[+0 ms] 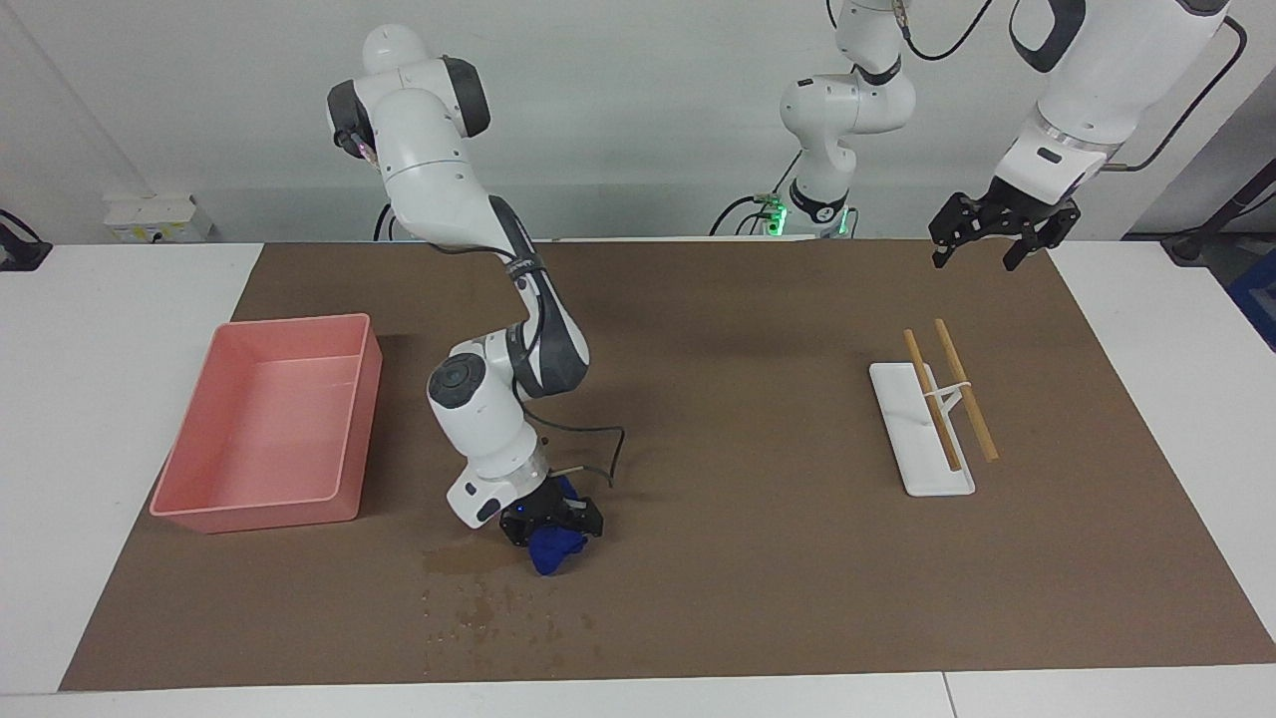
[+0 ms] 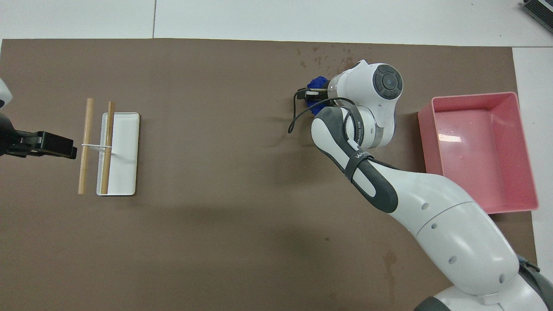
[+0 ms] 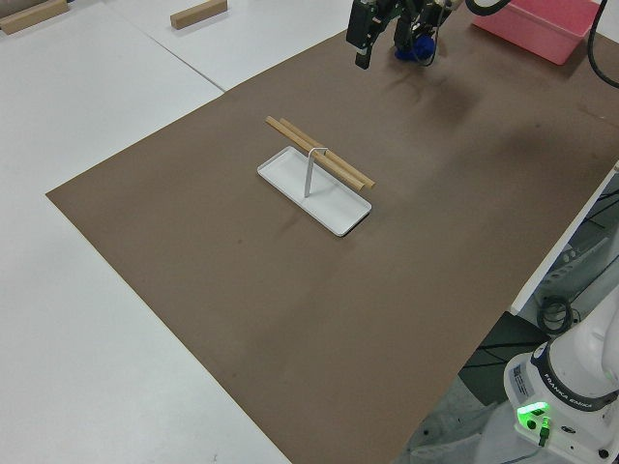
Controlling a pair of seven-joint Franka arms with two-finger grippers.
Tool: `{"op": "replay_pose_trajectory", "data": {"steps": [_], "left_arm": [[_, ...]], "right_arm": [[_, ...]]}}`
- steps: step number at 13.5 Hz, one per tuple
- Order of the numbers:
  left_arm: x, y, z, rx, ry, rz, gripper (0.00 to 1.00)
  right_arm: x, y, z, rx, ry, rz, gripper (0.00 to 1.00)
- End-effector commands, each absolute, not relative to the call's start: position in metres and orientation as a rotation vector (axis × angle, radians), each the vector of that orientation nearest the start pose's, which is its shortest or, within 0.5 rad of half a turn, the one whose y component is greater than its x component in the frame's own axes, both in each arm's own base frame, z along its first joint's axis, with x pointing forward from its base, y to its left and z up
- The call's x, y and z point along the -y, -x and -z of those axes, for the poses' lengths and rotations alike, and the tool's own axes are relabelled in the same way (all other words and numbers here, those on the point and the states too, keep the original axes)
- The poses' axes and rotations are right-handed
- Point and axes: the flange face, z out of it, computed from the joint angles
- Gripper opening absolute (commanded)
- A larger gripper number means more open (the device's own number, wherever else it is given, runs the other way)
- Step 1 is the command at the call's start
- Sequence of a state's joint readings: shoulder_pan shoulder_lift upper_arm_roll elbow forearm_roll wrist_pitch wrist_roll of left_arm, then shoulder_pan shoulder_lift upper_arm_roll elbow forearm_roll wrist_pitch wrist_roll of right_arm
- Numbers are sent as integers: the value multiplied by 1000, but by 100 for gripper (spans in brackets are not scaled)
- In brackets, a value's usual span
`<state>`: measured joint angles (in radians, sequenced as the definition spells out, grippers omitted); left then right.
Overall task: Wipe water with towel using both arms
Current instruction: 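Rub the towel over the water puddle with the right gripper, then wipe the towel back and forth across the wet spot with the right gripper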
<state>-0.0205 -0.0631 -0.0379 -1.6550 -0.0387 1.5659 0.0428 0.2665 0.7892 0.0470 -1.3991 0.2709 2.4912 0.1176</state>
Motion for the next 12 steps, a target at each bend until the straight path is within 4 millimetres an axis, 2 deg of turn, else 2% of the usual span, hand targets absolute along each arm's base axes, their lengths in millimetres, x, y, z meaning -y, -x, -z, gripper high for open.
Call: {"op": "replay_pose_trajectory", "data": {"steps": [1, 5, 7, 8, 10, 12], "left_arm": [[35, -527, -620, -171, 3151, -37, 100], [36, -527, -620, -174, 3150, -34, 100], [35, -527, -620, -171, 3151, -37, 100], [35, -527, -620, -171, 3151, -37, 100], [35, -526, -621, -171, 3151, -34, 100], [35, -527, -620, -171, 3151, -36, 100]], "right_arm": [[-174, -738, -238, 151, 2851, 332, 0], [-135, -742, -235, 446, 2945, 308, 0], [-121, -741, -241, 619, 3000, 260, 0], [-119, -739, -243, 753, 3005, 222, 0], [-102, -741, -253, 1030, 3014, 204, 0], [-107, -737, -249, 1310, 3001, 145, 0]]}}
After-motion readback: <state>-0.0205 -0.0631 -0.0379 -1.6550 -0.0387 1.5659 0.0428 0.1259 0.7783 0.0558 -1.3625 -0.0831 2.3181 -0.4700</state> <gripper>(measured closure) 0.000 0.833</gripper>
